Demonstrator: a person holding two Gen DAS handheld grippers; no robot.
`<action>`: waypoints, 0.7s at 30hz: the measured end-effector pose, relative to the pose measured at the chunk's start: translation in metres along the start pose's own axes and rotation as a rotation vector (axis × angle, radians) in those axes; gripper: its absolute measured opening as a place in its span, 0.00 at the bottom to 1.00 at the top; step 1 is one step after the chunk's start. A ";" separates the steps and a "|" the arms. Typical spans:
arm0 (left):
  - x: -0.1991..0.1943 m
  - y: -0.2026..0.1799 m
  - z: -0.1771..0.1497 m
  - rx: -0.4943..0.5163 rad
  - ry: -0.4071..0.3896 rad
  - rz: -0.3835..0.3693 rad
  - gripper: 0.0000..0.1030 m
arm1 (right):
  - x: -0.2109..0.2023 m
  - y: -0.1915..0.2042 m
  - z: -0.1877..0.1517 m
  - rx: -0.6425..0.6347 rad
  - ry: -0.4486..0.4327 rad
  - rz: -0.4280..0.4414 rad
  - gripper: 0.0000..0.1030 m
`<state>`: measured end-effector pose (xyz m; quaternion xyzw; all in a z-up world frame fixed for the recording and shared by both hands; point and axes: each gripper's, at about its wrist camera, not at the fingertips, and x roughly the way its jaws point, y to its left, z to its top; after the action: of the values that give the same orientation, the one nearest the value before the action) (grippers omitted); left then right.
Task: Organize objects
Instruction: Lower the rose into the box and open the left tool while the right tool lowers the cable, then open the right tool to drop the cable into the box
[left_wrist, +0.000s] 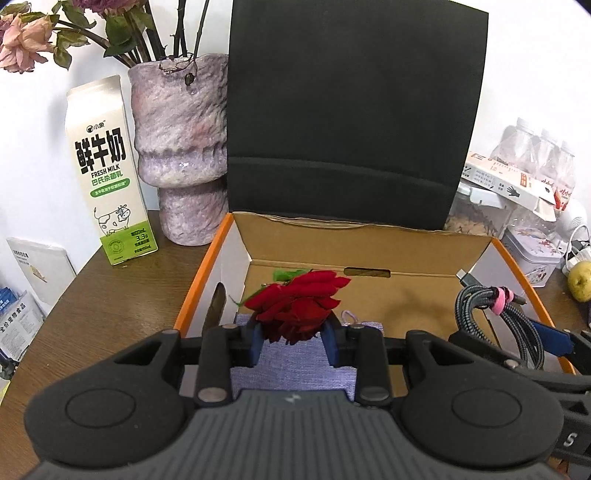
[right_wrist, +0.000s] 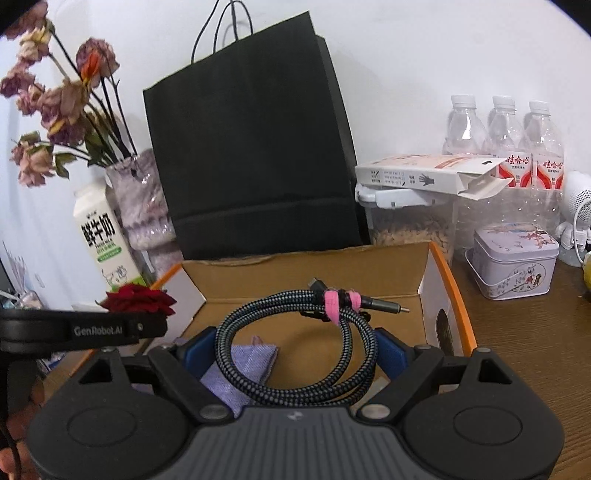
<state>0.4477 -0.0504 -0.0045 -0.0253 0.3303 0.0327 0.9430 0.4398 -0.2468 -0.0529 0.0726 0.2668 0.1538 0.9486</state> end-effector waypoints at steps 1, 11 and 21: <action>0.000 0.000 0.000 0.003 -0.002 0.001 0.33 | 0.001 0.001 0.000 -0.007 0.002 -0.003 0.85; -0.006 0.006 0.001 0.006 -0.027 0.015 0.73 | 0.004 0.005 -0.001 -0.024 0.026 -0.006 0.89; -0.016 0.012 0.001 -0.014 -0.059 0.017 1.00 | 0.002 0.007 -0.001 -0.035 0.036 0.001 1.00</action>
<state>0.4349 -0.0396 0.0062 -0.0280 0.3024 0.0439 0.9518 0.4394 -0.2396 -0.0538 0.0531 0.2812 0.1604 0.9446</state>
